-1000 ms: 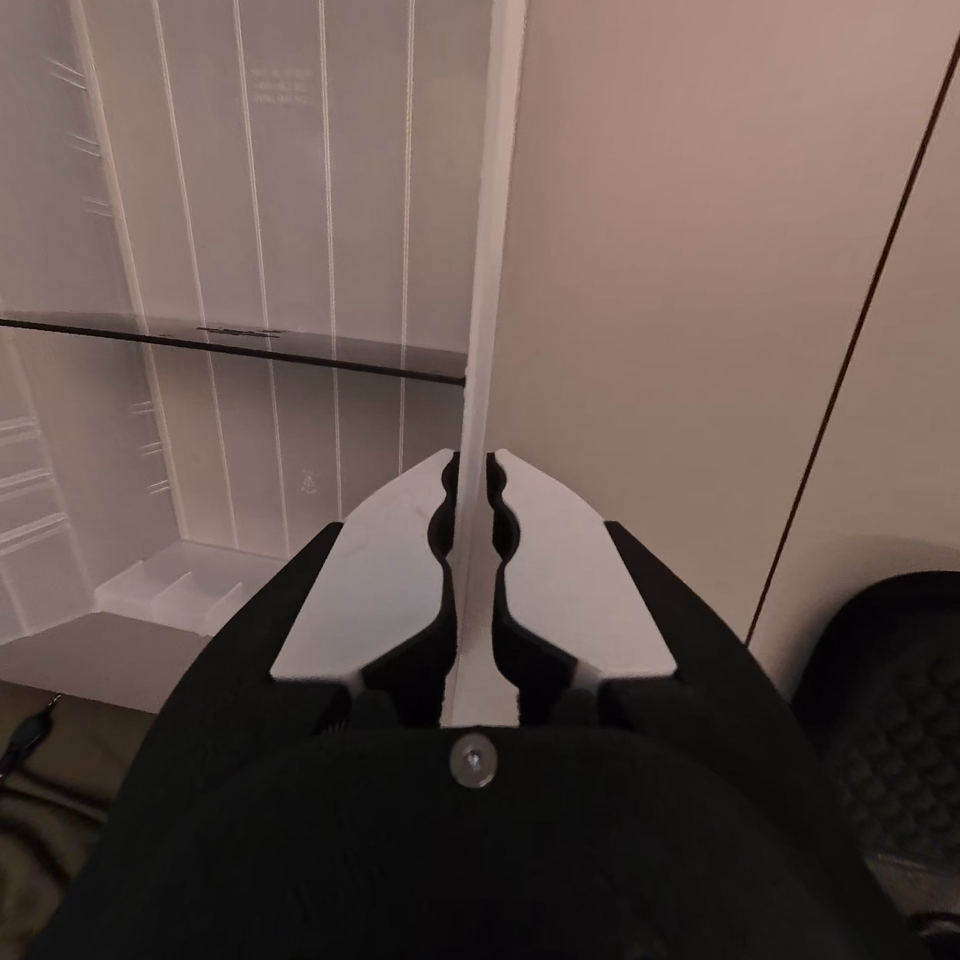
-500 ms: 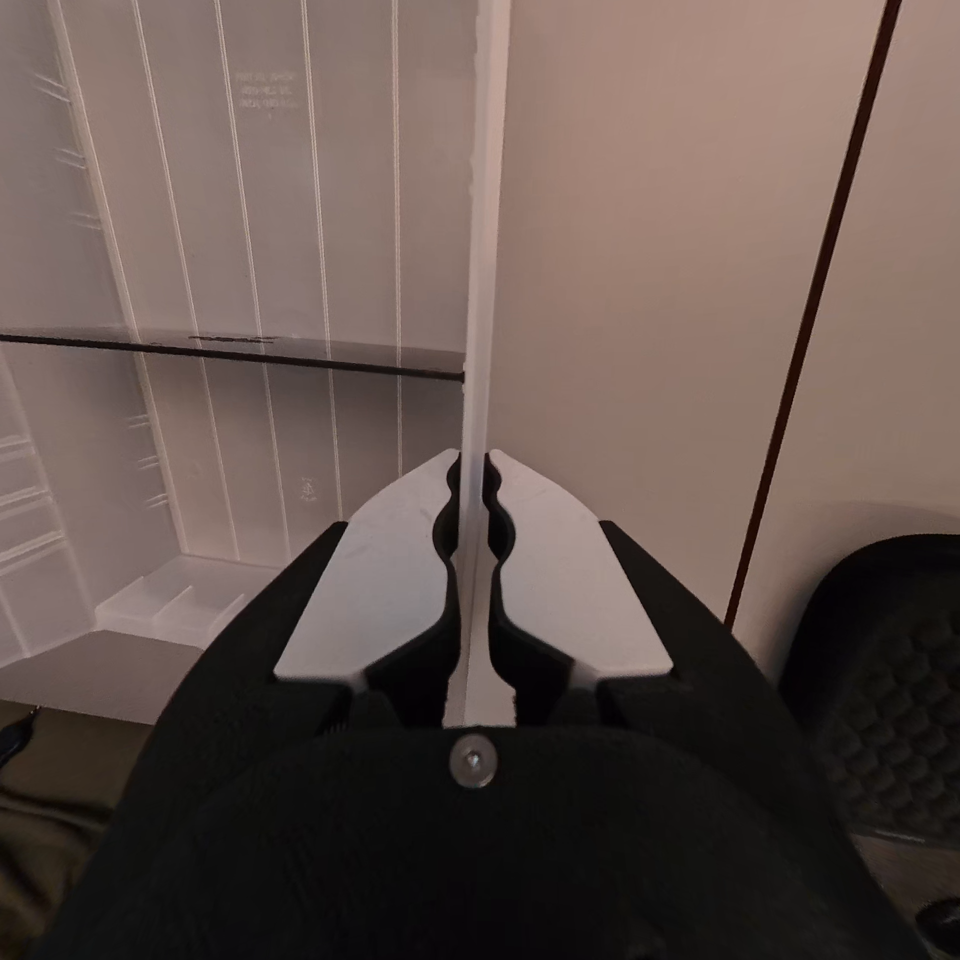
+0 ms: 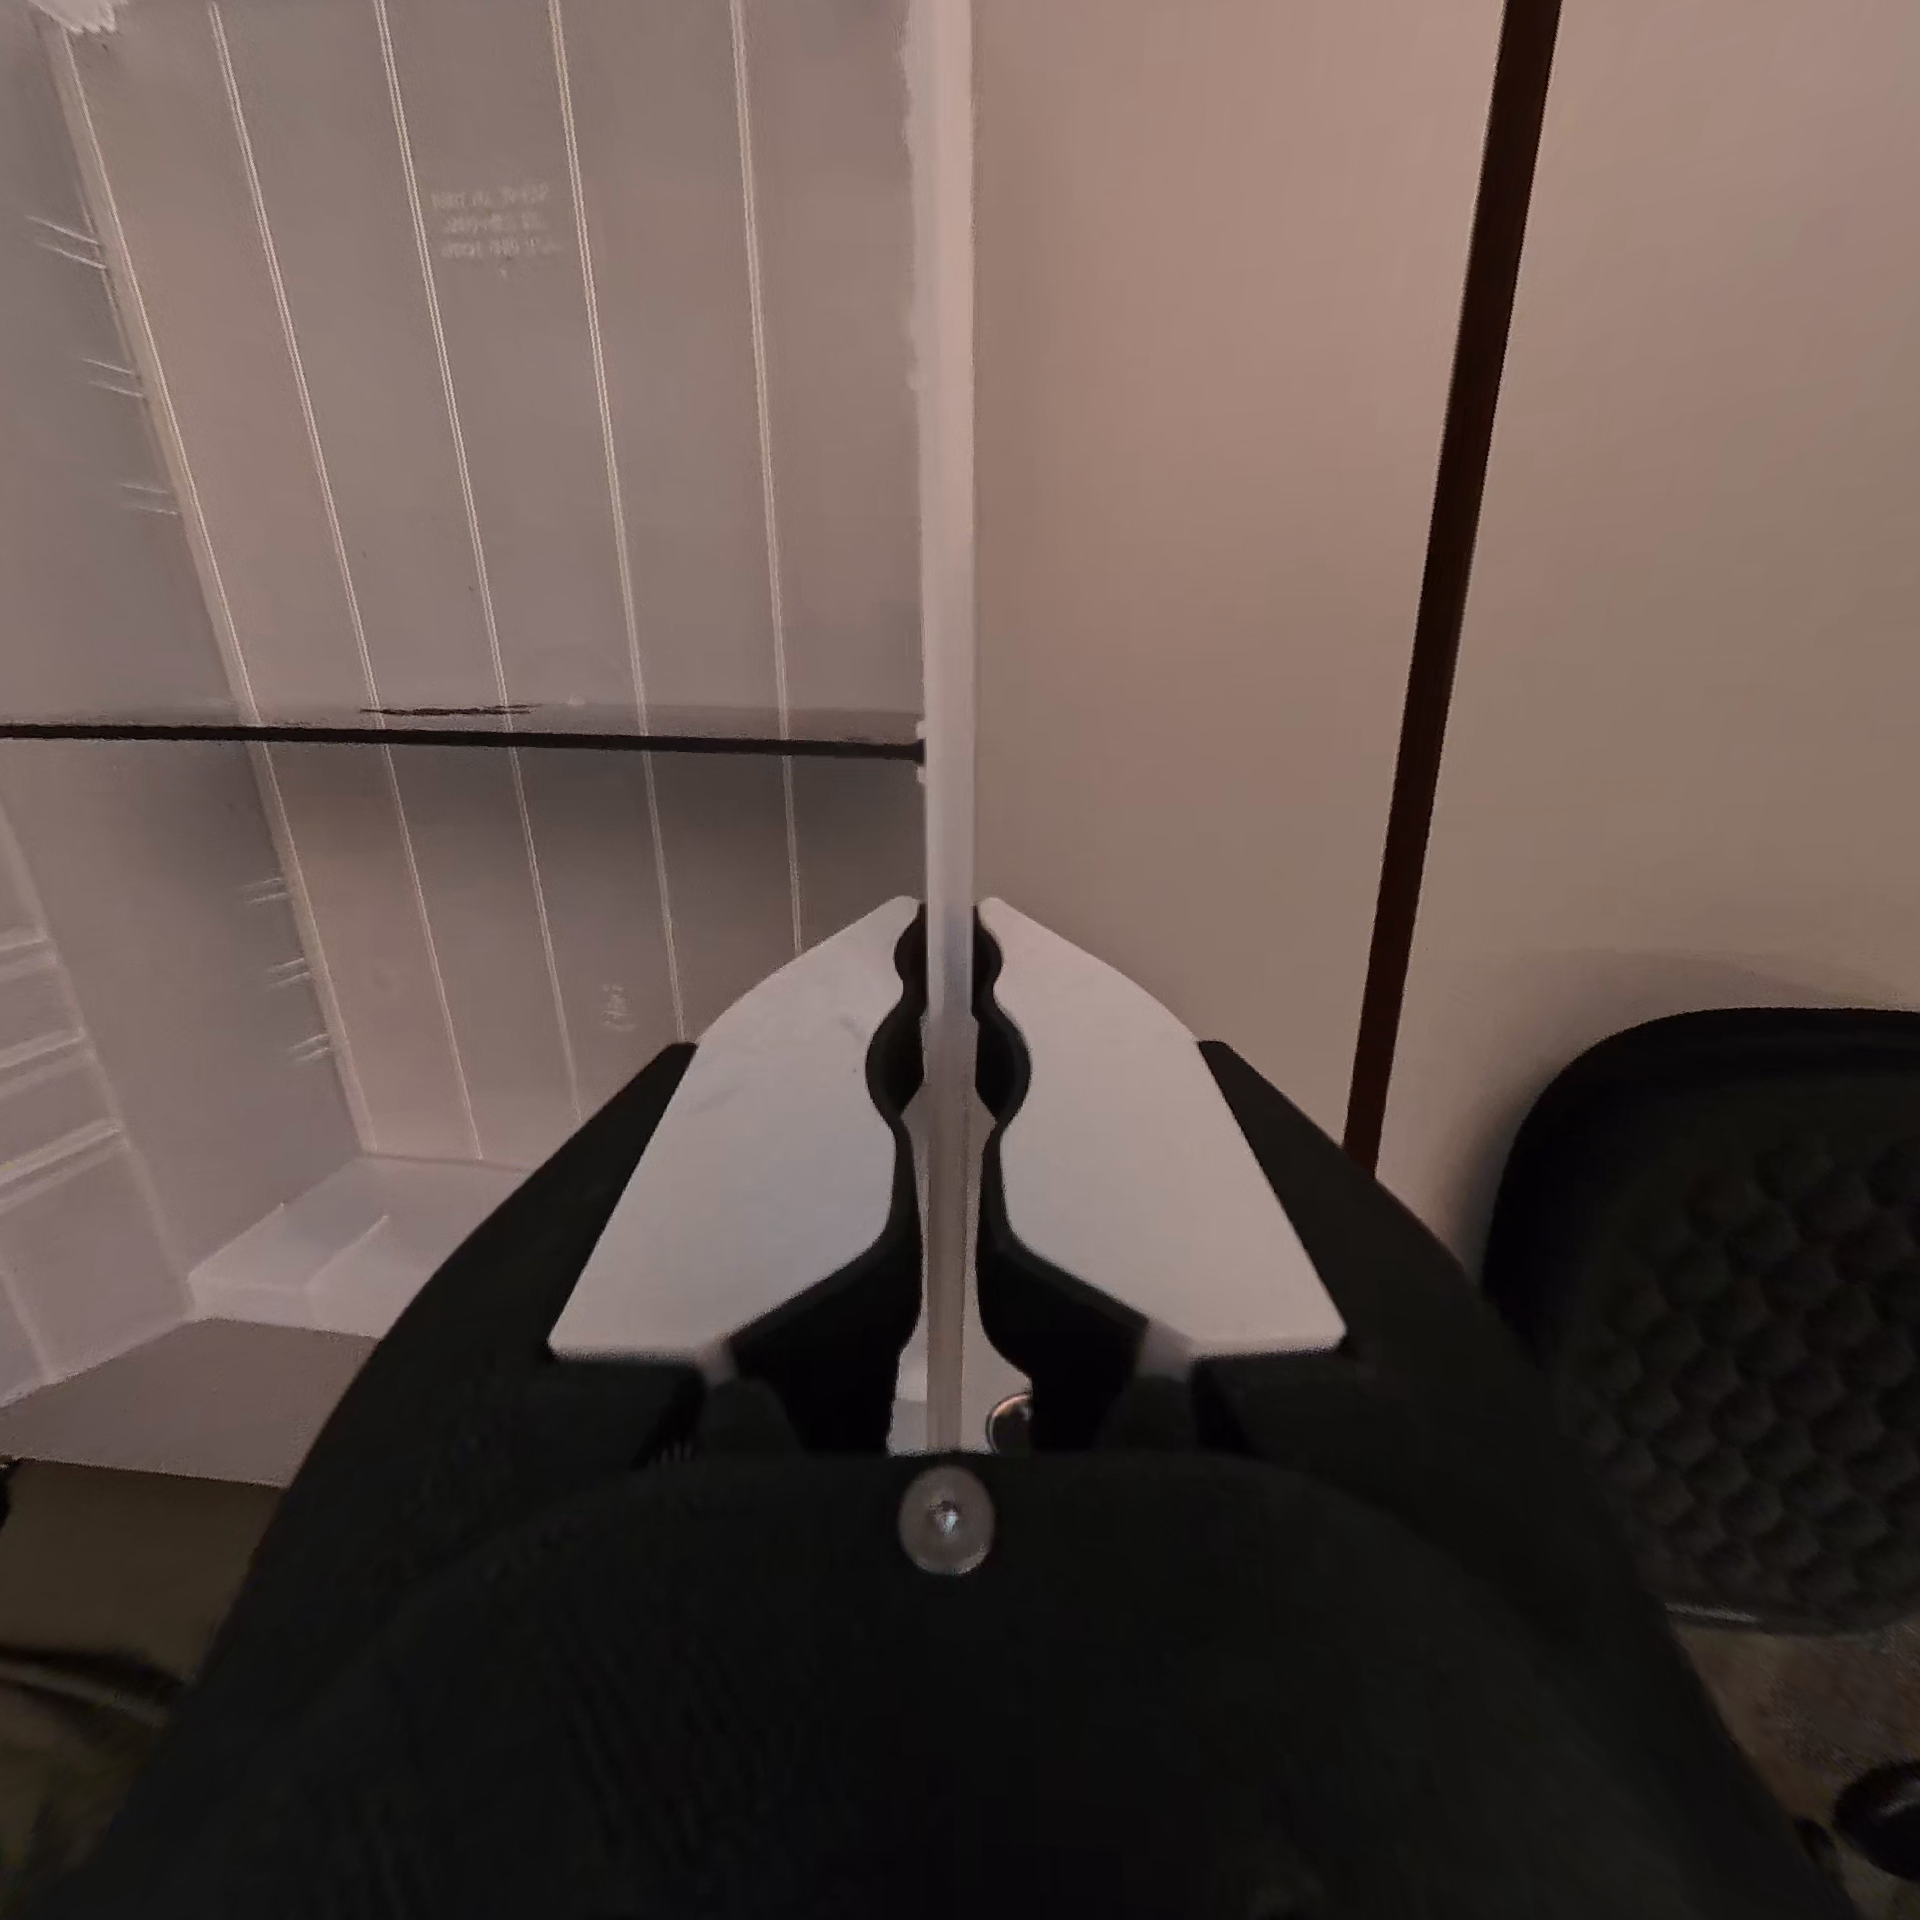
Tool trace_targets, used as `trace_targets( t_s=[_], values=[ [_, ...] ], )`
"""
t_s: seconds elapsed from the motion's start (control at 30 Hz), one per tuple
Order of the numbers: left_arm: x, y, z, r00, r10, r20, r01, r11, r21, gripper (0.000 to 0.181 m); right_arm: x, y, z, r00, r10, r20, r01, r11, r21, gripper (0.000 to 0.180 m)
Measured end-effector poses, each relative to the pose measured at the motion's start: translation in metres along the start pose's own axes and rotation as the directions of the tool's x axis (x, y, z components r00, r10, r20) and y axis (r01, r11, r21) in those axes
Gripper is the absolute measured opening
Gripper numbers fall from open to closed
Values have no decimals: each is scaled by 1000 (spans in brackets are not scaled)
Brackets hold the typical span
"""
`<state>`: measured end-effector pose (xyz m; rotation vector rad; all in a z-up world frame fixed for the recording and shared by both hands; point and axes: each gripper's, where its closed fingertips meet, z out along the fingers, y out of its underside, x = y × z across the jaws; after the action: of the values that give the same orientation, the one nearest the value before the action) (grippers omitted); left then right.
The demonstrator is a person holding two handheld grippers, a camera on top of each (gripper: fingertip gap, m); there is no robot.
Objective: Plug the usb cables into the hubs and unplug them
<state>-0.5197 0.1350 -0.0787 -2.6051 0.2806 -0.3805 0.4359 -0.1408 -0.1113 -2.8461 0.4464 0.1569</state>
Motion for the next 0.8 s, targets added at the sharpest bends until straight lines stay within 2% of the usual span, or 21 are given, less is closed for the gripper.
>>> trace_targets(
  t_s=[0.27,0.53,0.63,0.8],
  values=[
    [-8,-5,1,998,-57,41,56,998,19,4,1,-2,1,989,-117,-92,115,993,-35,7],
    [-13,-1,-3,991,-113,66,109,992,58,4,-15,-11,7,987,-142,-69,142,990,-17,7],
    [-13,-1,-3,995,-79,65,75,995,60,4,-16,-9,7,987,-146,-71,145,989,-17,7],
    [-10,0,-3,992,-129,4,128,988,83,5,-16,-8,10,986,-147,-77,147,989,-2,8]
  ],
)
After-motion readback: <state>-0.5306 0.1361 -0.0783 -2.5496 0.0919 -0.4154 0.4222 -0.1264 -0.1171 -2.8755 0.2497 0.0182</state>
